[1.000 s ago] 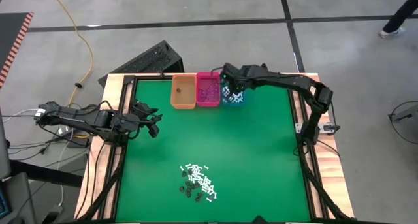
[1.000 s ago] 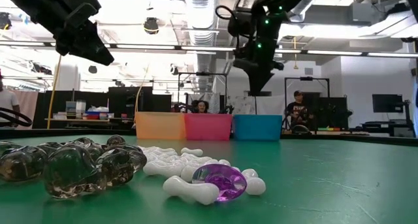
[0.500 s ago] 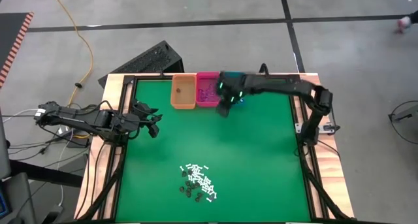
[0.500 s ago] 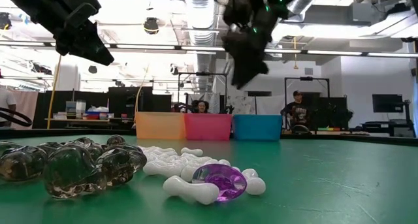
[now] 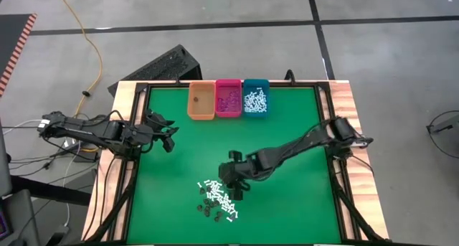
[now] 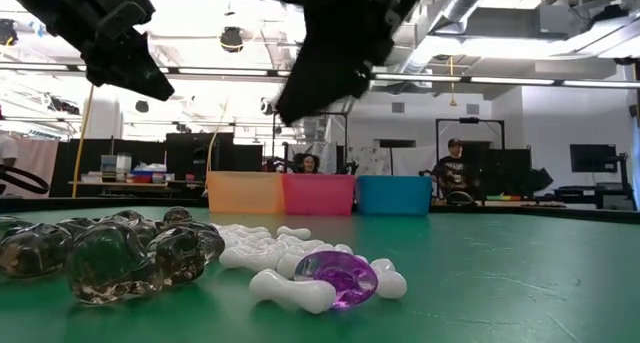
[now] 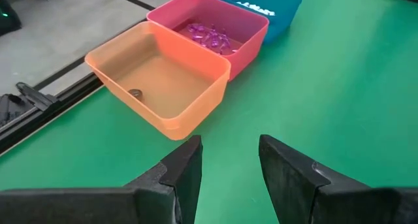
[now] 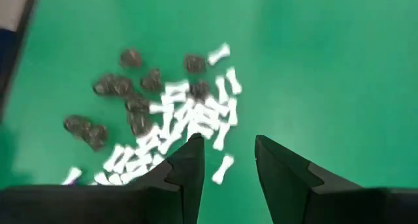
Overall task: Sort Halloween decoration
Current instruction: Put the white bone toy into the blue bin
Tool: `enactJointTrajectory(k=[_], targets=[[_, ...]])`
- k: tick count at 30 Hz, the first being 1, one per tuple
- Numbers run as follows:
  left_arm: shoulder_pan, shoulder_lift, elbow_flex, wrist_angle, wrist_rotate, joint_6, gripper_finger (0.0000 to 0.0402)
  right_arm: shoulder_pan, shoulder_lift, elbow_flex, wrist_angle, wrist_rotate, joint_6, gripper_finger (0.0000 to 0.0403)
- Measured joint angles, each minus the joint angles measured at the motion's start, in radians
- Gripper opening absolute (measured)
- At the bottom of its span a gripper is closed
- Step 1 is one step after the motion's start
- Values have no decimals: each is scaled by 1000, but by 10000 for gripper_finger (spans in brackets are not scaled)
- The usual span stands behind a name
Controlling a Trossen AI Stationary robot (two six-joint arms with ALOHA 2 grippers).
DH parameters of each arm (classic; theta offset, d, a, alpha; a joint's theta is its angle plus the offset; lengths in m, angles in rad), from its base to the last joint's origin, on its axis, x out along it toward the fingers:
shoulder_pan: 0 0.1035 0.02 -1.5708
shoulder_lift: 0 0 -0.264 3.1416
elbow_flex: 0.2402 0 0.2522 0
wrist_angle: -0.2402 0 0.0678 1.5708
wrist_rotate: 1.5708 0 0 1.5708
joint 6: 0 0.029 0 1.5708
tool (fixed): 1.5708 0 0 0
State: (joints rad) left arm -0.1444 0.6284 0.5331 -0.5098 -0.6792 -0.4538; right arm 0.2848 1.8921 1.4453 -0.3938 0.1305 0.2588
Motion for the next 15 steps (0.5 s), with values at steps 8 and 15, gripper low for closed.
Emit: enactJointTrajectory(k=[8, 15], targets=[[0, 13, 0, -5, 20, -8, 144, 13, 156, 97, -111, 2, 92, 164], [0, 44, 0, -19, 31, -28, 144, 0, 231, 141, -189, -45, 115, 164]])
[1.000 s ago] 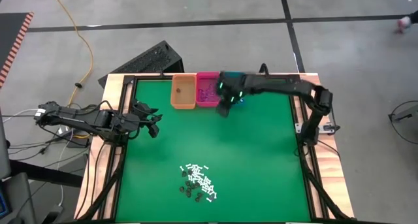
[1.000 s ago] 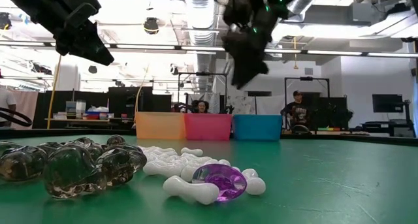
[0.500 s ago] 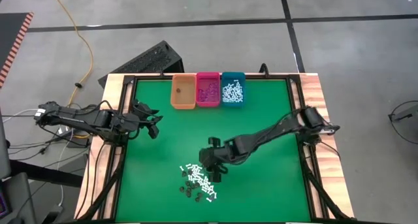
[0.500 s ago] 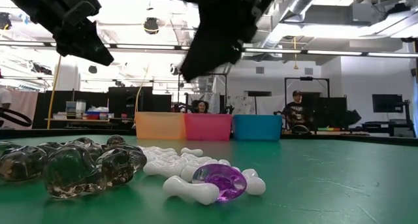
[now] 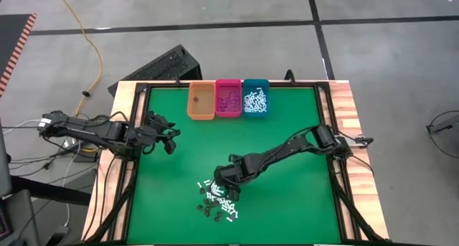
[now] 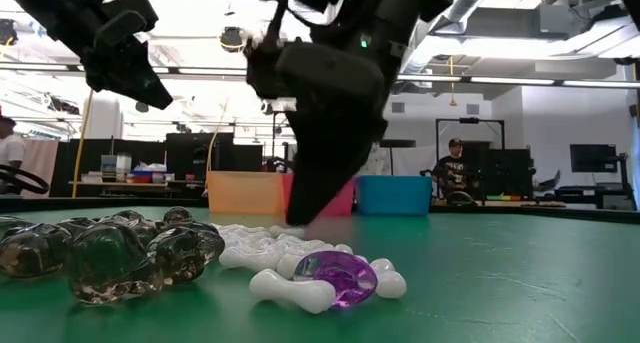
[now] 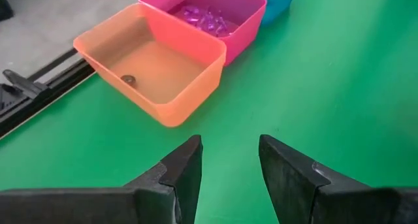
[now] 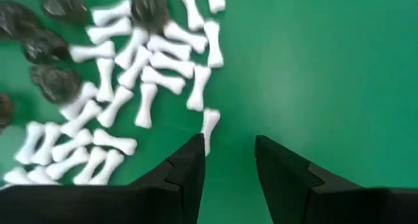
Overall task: Sort Halloween decoration
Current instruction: Put the white bone toy into the blue bin
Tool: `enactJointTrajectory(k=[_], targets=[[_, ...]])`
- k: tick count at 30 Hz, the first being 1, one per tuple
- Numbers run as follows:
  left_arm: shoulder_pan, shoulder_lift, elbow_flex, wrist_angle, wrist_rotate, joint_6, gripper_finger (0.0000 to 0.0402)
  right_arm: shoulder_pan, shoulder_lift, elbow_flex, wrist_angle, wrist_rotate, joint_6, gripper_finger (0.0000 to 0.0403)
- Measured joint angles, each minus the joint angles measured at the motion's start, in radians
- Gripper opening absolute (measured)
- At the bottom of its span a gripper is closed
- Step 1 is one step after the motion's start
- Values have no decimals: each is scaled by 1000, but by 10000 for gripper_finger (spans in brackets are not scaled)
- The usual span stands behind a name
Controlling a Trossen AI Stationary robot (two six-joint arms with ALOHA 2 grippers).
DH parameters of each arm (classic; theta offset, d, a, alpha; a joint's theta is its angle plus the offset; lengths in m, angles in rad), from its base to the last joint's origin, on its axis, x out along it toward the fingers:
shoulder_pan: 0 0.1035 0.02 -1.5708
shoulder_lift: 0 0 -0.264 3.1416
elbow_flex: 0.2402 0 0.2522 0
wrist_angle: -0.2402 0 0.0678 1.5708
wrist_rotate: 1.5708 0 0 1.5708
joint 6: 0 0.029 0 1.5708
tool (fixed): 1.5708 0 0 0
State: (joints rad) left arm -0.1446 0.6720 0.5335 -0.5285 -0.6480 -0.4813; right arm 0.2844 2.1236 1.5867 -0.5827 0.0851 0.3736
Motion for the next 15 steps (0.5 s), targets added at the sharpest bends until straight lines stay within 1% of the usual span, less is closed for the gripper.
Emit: enactJointTrajectory(k=[12, 15], targets=[[0, 22, 0, 4, -12, -5, 144, -20, -2, 1, -35, -7, 26, 164], [0, 22, 0, 4, -12, -6, 144, -20, -3, 11, -32, -7, 12, 164]])
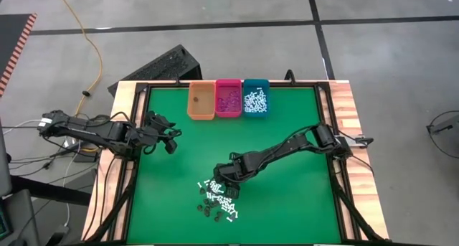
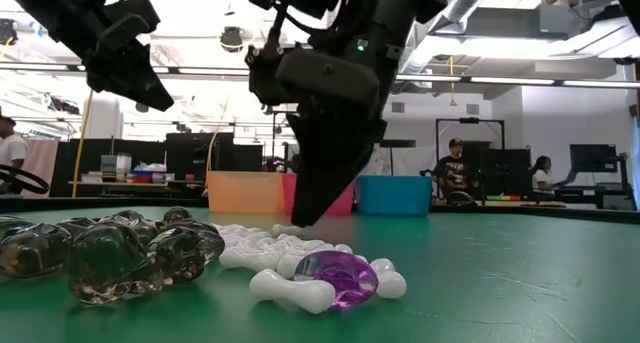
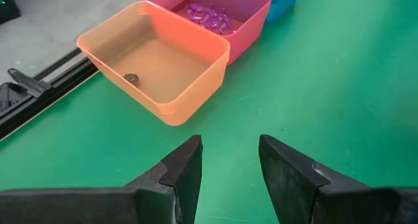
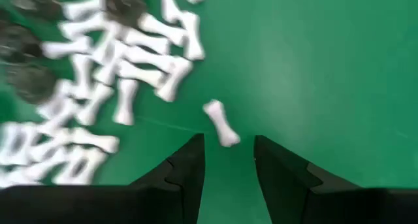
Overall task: Sort Halloween decoration
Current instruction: Put the white bone toy into the blue bin
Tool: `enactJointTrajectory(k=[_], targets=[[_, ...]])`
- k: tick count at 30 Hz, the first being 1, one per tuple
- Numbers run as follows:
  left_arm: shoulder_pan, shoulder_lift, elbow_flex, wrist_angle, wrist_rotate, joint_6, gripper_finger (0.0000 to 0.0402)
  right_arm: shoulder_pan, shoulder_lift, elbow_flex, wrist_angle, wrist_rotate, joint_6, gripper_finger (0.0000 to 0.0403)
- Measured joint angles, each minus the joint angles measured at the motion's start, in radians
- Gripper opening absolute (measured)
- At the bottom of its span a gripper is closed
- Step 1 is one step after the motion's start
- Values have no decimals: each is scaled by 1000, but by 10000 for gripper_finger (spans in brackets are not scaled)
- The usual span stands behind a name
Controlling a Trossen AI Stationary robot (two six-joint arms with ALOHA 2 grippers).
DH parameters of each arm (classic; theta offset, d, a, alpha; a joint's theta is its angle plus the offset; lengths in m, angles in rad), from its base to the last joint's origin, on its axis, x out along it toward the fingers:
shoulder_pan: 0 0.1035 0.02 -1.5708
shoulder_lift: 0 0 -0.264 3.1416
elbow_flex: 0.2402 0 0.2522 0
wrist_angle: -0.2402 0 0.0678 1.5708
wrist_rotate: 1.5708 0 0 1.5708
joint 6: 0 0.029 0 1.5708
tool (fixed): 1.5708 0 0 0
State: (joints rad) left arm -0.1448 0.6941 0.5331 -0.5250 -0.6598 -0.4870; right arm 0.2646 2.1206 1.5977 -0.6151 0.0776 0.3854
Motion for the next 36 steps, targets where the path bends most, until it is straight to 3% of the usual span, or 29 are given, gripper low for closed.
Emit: enactJointTrajectory(k=[23, 36], targets=[[0, 0, 0, 0, -2, 0, 144, -20, 12, 1, 28, -34, -283, 163], [0, 0, 0, 0, -2, 3, 144, -53, 41, 4, 48, -125, -304, 119]])
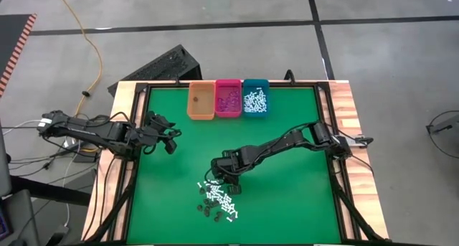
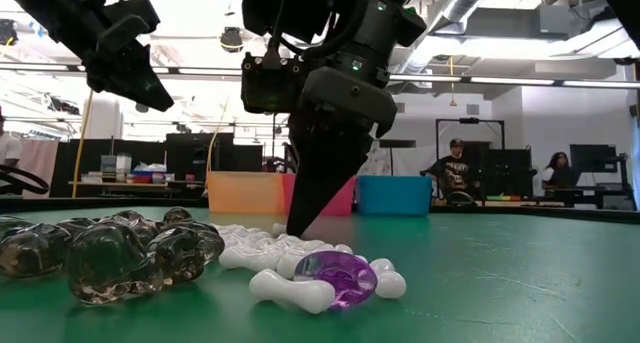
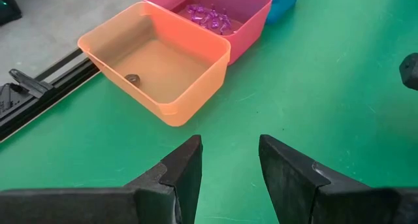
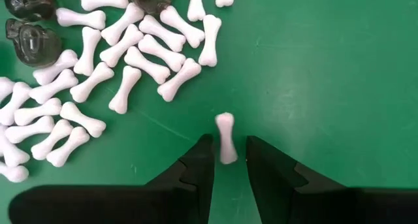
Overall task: Sort Halloween decoration
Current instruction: Put the white bone toy into the blue bin
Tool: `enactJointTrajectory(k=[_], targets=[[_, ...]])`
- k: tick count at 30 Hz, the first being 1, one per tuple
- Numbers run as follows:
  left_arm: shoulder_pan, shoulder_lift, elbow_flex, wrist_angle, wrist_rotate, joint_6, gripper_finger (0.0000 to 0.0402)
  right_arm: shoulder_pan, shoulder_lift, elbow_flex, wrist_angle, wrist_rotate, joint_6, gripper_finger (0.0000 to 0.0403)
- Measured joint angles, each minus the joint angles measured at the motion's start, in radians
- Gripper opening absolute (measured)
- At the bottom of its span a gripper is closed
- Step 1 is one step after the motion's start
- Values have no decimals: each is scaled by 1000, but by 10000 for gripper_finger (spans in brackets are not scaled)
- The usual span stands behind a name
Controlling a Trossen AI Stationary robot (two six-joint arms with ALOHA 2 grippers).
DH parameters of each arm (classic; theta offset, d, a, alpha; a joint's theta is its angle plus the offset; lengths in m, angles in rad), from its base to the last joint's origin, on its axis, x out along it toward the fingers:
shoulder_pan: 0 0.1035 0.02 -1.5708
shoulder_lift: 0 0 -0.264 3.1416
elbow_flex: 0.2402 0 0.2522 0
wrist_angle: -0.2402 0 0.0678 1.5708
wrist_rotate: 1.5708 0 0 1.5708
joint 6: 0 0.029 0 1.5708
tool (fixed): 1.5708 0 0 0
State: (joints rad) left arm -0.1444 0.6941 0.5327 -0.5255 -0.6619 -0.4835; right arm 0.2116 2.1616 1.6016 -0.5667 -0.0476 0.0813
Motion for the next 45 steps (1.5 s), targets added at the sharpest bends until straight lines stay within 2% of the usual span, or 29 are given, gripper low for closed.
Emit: enactJointTrajectory(k=[5, 11, 12, 16, 24, 29, 35, 42, 45], targets=[[0, 0, 0, 0, 0, 0, 144, 6, 5, 1, -4, -3, -8, 111], [0, 0, -1, 0, 0, 0, 144, 6, 7, 1, -8, -2, -4, 20], [0, 0, -1, 0, 0, 0, 144, 6, 7, 1, -9, -1, -4, 16], [0, 0, -1, 0, 0, 0, 144, 6, 8, 11, -30, 2, -4, 21], [0, 0, -1, -1, 0, -1, 144, -26, 7, 109, -207, 36, -72, 16], [0, 0, -1, -9, 1, -1, 144, -84, -62, 144, -285, 77, -142, 16], [0, 0, -2, -20, 1, -1, 144, -224, -179, 143, -404, 173, -222, 16], [0, 0, -2, -25, 1, -3, 144, -498, -284, 145, -477, 302, -237, 16], [0, 0, -2, -25, 1, -13, 144, -619, -290, 145, -489, 312, -208, 16]])
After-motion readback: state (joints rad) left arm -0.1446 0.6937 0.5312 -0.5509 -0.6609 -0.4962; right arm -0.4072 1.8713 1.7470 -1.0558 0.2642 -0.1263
